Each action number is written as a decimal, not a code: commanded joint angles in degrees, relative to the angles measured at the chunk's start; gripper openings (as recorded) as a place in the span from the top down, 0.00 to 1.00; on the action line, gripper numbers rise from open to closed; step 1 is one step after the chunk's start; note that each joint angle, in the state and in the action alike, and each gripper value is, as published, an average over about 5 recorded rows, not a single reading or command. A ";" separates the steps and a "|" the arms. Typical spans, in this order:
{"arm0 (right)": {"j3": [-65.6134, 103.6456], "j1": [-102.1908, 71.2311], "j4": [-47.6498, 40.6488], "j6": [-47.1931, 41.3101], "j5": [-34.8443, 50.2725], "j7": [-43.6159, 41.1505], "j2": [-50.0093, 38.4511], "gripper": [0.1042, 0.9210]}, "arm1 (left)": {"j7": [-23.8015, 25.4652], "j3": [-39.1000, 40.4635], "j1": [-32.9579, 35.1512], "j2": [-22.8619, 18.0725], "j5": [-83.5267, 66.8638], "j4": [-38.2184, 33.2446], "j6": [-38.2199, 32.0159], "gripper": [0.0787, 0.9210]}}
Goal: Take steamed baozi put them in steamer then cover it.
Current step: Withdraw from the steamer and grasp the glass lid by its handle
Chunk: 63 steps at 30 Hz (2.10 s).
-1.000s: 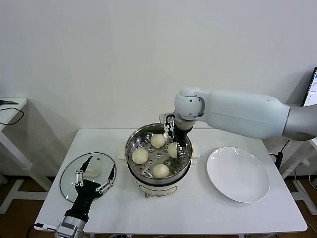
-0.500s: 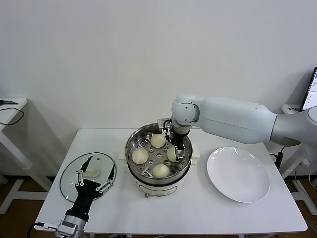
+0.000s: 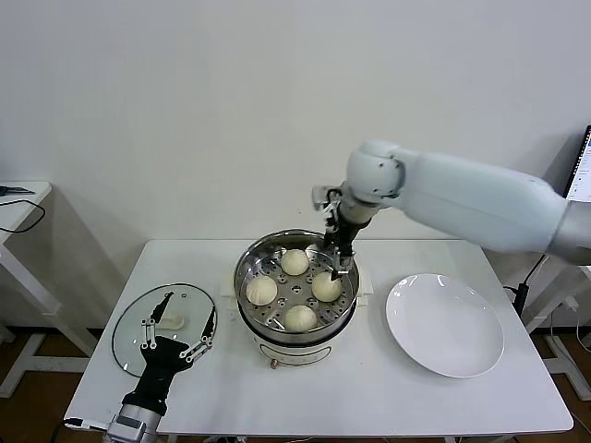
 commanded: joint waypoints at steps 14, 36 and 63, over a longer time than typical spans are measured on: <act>62.87 -59.70 13.47 33.30 21.27 43.79 -27.41 0.12 | -1.96 -1.03 -2.29 -1.99 -2.73 1.92 2.07 0.12; 95.79 -109.86 29.01 49.83 5.19 65.46 5.86 0.12 | -1.51 -1.13 -6.26 -3.56 -2.59 8.14 -3.15 0.12; 96.77 -117.56 25.94 58.49 2.97 66.42 16.63 0.12 | -19.81 -9.98 -4.51 -2.19 63.82 23.66 -17.93 0.12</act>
